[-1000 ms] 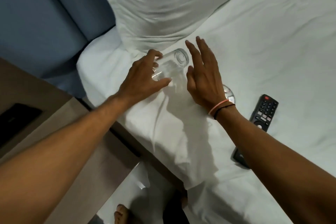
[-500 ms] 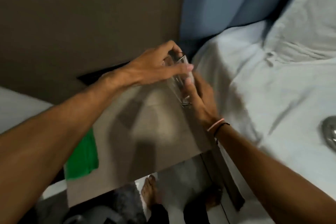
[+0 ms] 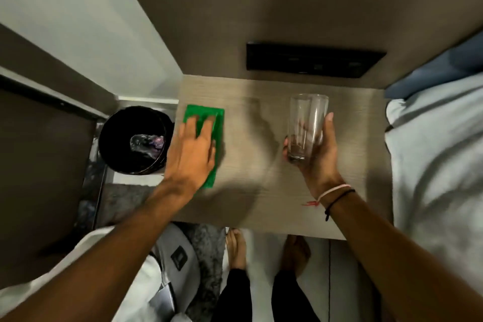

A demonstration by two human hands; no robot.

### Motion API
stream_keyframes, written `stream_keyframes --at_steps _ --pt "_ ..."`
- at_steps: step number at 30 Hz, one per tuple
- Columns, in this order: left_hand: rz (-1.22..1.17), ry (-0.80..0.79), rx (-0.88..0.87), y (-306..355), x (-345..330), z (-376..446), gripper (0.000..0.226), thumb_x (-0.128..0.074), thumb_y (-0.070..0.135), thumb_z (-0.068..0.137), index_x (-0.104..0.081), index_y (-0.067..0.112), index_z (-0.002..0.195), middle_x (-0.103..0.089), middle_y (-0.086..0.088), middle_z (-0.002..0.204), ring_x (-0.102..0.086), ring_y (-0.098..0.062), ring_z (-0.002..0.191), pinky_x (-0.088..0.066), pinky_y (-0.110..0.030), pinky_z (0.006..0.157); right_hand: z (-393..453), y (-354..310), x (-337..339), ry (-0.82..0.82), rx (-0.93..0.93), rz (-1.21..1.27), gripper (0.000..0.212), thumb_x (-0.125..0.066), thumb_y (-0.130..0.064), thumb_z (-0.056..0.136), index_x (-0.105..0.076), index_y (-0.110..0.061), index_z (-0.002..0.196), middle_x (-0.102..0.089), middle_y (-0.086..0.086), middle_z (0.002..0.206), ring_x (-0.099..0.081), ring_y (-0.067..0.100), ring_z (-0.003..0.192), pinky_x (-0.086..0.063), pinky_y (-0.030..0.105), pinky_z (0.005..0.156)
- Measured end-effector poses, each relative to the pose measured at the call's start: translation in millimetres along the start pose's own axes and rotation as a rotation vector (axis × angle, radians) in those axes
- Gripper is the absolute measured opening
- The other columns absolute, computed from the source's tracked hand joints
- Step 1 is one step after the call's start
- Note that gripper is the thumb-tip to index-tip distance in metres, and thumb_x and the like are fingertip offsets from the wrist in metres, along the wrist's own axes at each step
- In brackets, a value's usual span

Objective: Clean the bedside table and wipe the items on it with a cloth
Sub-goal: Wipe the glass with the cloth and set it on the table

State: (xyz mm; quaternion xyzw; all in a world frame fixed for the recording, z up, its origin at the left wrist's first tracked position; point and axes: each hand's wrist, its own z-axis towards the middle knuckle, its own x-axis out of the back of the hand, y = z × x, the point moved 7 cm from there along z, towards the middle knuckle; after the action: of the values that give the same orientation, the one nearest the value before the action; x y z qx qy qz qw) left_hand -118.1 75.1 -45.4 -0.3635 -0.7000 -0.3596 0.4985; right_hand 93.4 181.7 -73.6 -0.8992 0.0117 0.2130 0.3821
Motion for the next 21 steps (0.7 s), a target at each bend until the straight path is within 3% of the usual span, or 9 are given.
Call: stream_keyframes --at_steps 5,12,16,21 --pt "0.004 -0.161 0.211 -35 -50 -1 0.072 -0.050 0.038 0.098 -0.014 0.025 0.158 -0.023 -0.018 0.155 -0.037 -0.038 0.130 -0.047 -0.049 0.097 19 16 -6 -0.037 -0.058 -0.113 0.068 -0.029 -0.066 0.097 -0.062 -0.012 0.121 -0.068 0.012 0.084 -0.065 0.022 0.067 -0.056 0.033 0.062" --pt "0.102 -0.174 0.179 -44 -67 14 0.065 -0.052 0.043 0.096 -0.024 0.029 0.153 -0.031 -0.017 0.145 -0.037 -0.039 0.124 -0.053 -0.050 0.085 38 24 -7 -0.075 -0.130 -0.095 0.071 -0.030 -0.068 0.096 -0.062 -0.009 0.121 -0.069 0.012 0.083 -0.065 0.023 0.067 -0.057 0.032 0.061" --pt "0.124 -0.192 0.118 -38 -63 19 0.055 -0.056 0.034 0.095 -0.034 0.026 0.146 -0.037 -0.017 0.144 -0.042 -0.040 0.125 -0.054 -0.050 0.082 34 36 -13 -0.092 -0.187 -0.043 0.075 -0.031 -0.067 0.096 -0.058 -0.007 0.131 -0.072 0.019 0.107 -0.065 0.025 0.069 -0.056 0.031 0.061" --pt "0.033 -0.177 0.096 -15 -51 22 0.049 -0.056 0.015 0.095 -0.041 0.017 0.141 -0.048 -0.019 0.136 -0.057 -0.042 0.113 -0.055 -0.050 0.086 17 42 -22 -0.151 -0.231 0.114 0.061 -0.040 -0.061 0.095 -0.061 -0.011 0.123 -0.068 0.018 0.102 -0.065 0.026 0.079 -0.060 0.032 0.065"
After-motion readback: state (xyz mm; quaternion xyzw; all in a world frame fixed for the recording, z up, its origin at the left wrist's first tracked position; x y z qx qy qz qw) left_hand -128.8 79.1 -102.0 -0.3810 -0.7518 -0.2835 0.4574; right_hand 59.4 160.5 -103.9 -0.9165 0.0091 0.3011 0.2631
